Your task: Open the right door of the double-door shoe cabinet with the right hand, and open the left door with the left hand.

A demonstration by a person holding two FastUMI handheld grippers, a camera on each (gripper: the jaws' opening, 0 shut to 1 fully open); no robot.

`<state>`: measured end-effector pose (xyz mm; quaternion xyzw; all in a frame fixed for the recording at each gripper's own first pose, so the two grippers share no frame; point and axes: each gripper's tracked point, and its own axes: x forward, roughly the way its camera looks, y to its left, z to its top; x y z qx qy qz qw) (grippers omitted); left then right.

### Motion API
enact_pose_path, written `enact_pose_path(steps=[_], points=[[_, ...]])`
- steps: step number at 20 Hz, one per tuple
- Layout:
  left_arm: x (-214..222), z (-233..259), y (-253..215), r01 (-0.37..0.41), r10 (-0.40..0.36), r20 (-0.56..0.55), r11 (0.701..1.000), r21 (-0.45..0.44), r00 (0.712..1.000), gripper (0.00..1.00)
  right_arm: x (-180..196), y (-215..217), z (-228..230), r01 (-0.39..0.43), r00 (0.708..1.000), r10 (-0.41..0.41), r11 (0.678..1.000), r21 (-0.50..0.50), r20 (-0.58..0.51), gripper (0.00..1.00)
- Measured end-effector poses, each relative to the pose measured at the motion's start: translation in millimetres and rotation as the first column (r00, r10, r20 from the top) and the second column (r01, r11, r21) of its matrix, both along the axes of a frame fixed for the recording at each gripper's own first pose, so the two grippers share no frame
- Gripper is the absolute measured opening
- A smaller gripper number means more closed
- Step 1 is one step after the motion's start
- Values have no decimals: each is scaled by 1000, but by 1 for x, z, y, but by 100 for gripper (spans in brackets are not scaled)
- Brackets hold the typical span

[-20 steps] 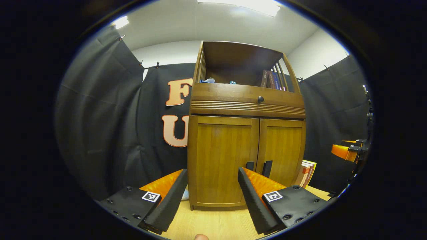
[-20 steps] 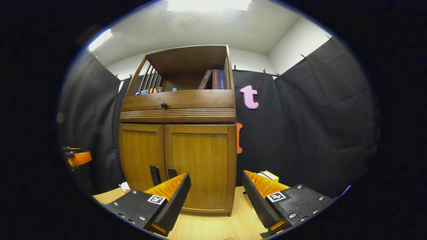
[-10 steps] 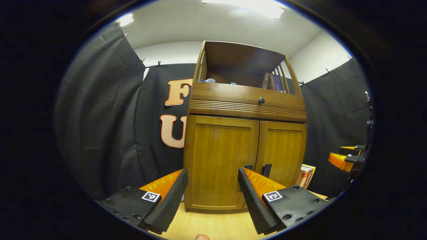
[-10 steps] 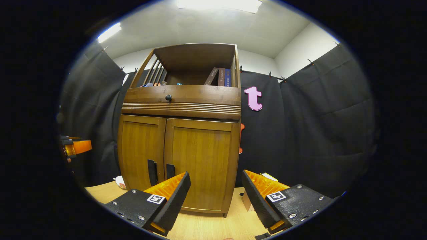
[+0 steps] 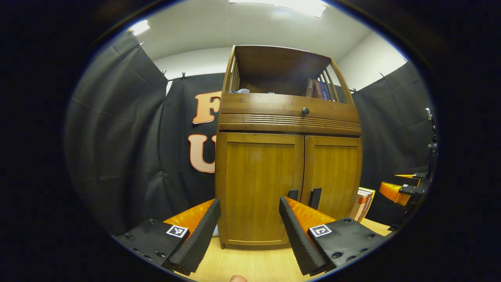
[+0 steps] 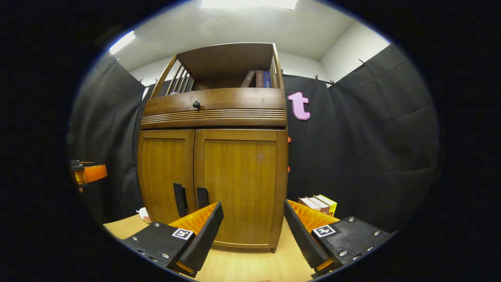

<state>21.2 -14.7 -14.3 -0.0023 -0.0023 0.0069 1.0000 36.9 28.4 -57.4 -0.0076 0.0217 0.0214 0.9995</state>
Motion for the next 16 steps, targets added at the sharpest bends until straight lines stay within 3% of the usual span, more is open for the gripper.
enact_pose_path(steps=[7,8,9,11,13,15,16], points=[[-15,0,18,-9,9,16,999,40,1000,93,43,70,-37,-54,998,54,998,16,-26,95],[-15,-1,20,-3,2,18,999,32,1000,93,55,81,-45,-60,998,60,998,6,-34,100],[-15,0,23,3,-3,20,1000,27,1000,100,65,93,-56,-69,997,70,998,5,-46,95],[-13,3,33,-10,9,34,999,30,999,93,86,112,-74,-84,994,85,996,10,-73,95],[-11,3,42,-31,30,41,999,33,999,93,110,122,-87,-74,994,74,997,8,-77,99],[-9,-2,42,-28,28,29,999,18,999,93,130,129,-100,-60,994,60,998,-1,-95,95],[-9,-3,42,-20,20,23,1000,9,1000,93,139,131,-108,-56,993,55,998,-5,-105,100]])
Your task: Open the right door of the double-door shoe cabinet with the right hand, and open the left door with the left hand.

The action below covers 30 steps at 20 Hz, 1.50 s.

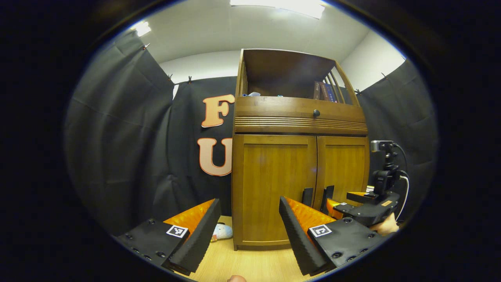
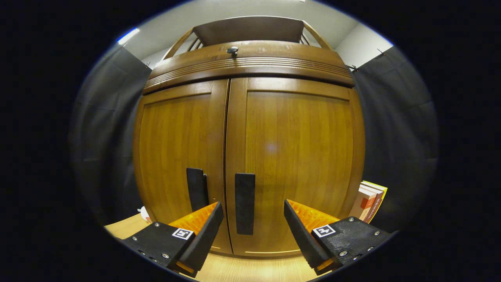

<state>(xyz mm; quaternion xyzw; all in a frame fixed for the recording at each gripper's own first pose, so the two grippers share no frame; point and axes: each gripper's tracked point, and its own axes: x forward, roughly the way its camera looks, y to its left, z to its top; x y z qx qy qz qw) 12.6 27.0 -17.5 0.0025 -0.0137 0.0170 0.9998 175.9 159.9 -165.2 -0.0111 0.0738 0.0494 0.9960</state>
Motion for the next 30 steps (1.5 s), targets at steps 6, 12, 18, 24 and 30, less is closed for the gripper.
enact_pose_path(steps=[6,12,18,24,30], points=[[3,-10,8,-24,24,-22,1000,-1,999,93,34,5,-26,36,999,-35,999,38,-39,82],[5,-17,21,-46,45,-34,999,-10,998,100,40,10,-33,29,998,-26,998,61,-54,51],[0,-19,23,-58,57,-42,998,-10,997,96,36,13,-35,11,998,-6,997,81,-68,29],[-15,-16,20,-68,68,-34,998,-9,997,93,-2,4,-29,-28,997,34,996,84,-63,29],[-34,-15,16,-78,78,-28,997,-1,997,93,-45,-14,-21,-58,996,64,993,101,-61,25]])
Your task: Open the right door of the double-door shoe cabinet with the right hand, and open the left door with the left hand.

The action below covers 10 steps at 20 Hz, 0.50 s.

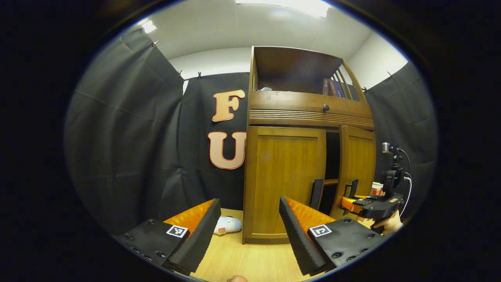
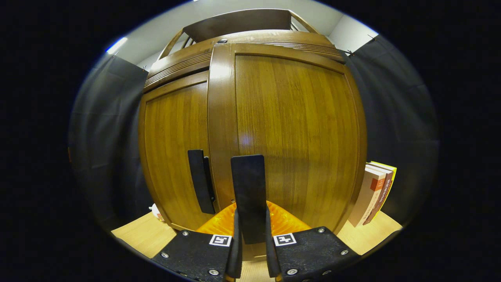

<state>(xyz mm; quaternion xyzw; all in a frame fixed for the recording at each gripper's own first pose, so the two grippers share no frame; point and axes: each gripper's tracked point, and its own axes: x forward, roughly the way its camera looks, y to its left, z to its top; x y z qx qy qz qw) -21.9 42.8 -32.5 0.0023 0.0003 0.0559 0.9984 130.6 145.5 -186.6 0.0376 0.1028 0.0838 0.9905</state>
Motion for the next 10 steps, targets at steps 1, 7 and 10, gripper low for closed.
enact_pose_path(steps=[1,7,10], points=[[-2,0,-3,2,-2,1,1000,2,1000,93,-6,-4,1,0,1000,0,1000,-5,0,25],[-9,1,-13,11,-11,2,1000,6,1000,96,-52,-36,8,5,1000,-5,1000,15,4,21],[-12,-2,-21,29,-29,-3,1000,-12,1000,93,-72,-57,13,19,1000,-19,1000,-3,10,21]])
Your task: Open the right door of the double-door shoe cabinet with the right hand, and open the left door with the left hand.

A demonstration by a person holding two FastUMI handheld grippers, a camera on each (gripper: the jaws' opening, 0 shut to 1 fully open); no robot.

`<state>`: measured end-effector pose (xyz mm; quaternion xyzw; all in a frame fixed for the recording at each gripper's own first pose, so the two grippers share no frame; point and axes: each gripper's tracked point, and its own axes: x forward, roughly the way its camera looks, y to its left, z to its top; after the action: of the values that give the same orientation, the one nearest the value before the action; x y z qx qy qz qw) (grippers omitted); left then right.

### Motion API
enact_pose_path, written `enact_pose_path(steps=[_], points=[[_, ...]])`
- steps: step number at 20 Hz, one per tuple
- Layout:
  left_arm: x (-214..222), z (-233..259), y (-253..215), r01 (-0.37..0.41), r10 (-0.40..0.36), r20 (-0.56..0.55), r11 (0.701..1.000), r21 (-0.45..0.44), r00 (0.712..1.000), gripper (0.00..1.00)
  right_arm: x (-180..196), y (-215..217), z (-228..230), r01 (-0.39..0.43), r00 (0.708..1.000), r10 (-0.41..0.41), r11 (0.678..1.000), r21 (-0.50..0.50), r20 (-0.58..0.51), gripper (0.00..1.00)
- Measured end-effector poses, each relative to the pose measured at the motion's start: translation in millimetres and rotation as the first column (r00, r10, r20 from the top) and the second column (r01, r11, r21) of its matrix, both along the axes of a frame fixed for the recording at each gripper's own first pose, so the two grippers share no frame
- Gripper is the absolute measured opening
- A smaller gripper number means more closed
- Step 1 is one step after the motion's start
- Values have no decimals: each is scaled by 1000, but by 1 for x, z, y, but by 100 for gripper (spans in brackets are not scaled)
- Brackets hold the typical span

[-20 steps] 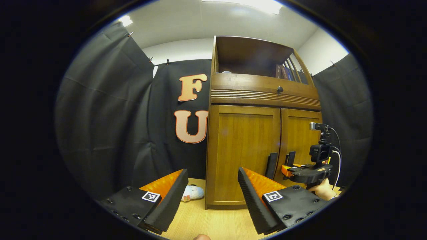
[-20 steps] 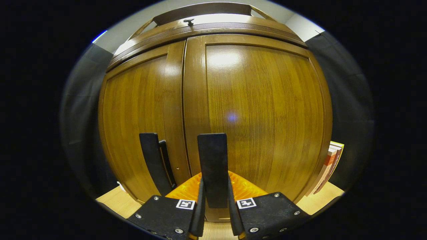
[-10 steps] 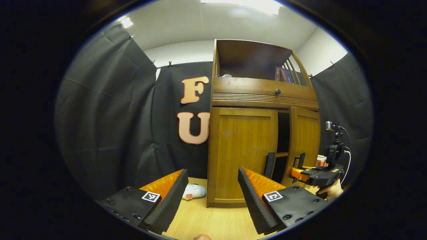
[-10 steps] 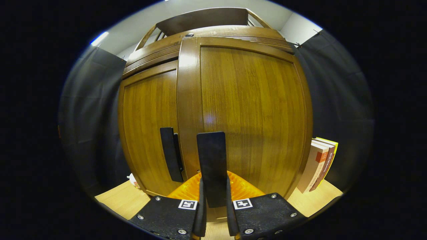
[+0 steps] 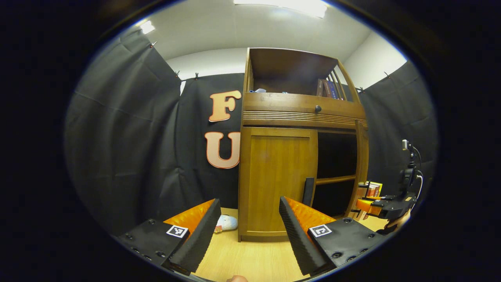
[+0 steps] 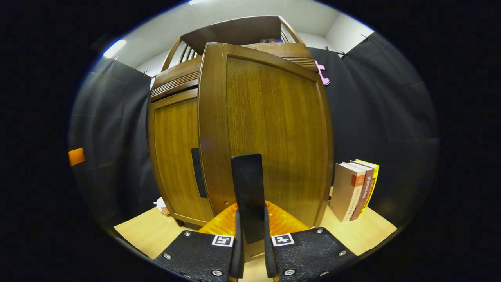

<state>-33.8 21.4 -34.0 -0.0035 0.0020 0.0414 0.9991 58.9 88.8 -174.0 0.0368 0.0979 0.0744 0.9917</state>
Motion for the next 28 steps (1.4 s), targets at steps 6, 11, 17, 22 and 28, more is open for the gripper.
enact_pose_path(steps=[6,11,17,22,28], points=[[-2,-1,-17,31,-31,-3,999,-16,1000,96,-31,-45,5,64,998,-63,996,-54,11,11],[-1,-1,-29,51,-51,-6,998,-21,999,96,-45,-78,9,120,993,-120,989,-91,14,5],[3,-3,-44,78,-78,-15,997,-17,997,93,-56,-116,10,167,986,-166,980,-111,22,10],[3,-2,-52,78,-78,-19,997,-10,997,93,-58,-153,11,214,977,-212,969,-122,33,3],[6,-2,-69,92,-92,-24,996,7,995,96,-60,-175,13,183,983,-180,978,-103,37,0]])
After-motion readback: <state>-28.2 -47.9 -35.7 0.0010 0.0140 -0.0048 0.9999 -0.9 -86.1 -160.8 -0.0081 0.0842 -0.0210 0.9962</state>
